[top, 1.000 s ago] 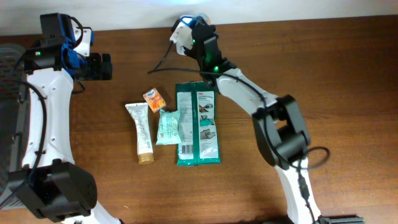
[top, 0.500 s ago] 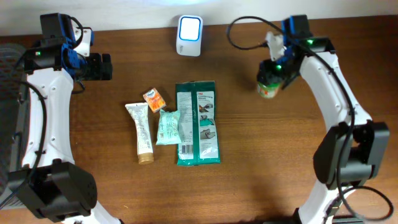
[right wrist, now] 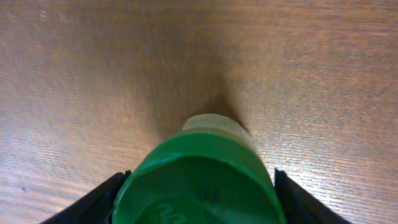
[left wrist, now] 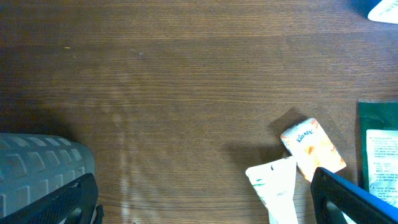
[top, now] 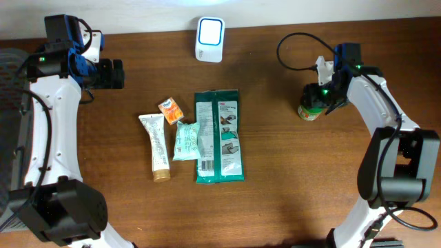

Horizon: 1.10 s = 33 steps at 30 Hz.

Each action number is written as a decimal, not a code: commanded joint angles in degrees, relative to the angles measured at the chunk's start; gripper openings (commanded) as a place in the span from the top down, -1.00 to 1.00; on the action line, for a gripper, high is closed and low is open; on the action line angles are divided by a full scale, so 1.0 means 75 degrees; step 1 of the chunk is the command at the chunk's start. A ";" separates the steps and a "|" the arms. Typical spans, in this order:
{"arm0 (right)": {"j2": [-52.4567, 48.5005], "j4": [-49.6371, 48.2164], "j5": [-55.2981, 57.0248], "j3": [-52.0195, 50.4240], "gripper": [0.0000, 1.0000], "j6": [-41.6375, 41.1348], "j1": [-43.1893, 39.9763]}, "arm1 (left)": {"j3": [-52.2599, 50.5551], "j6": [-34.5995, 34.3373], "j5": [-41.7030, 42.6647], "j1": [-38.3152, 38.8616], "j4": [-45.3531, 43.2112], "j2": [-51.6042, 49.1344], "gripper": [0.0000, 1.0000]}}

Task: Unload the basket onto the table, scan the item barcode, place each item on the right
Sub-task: 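Carry the jar right and set it down, open right gripper, then grasp the green gloves pack with both grippers from either side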

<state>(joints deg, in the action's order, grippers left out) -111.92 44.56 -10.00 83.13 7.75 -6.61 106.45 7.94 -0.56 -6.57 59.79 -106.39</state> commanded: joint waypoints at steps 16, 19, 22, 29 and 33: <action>0.0871 0.2908 -0.2990 0.2314 -0.89 -0.1553 0.0796 | 0.0076 0.0099 0.0085 -0.0050 -0.0012 0.0067 -0.98; 0.0504 0.2981 -0.2573 0.2235 -0.76 -0.1559 0.1623 | 0.0076 0.0099 0.0085 -0.0050 -0.0012 0.0067 -0.98; 0.0108 0.2920 -0.2454 0.1804 -0.71 -0.2098 0.2256 | 0.0076 0.0099 0.0082 -0.0050 -0.0012 0.0067 -0.98; -0.0315 0.1411 -0.2323 0.0248 -0.61 -0.3596 0.3066 | 0.0076 0.0099 0.0085 -0.0050 -0.0012 0.0067 -0.98; -0.0315 0.0586 -0.2407 -0.0647 -0.61 -0.4106 0.3418 | 0.0076 0.0099 0.0082 -0.0050 -0.0012 0.0067 -0.98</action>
<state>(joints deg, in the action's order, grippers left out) -113.75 51.07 -27.94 81.10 -19.94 17.58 106.45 7.94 -0.58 -6.57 59.83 -106.39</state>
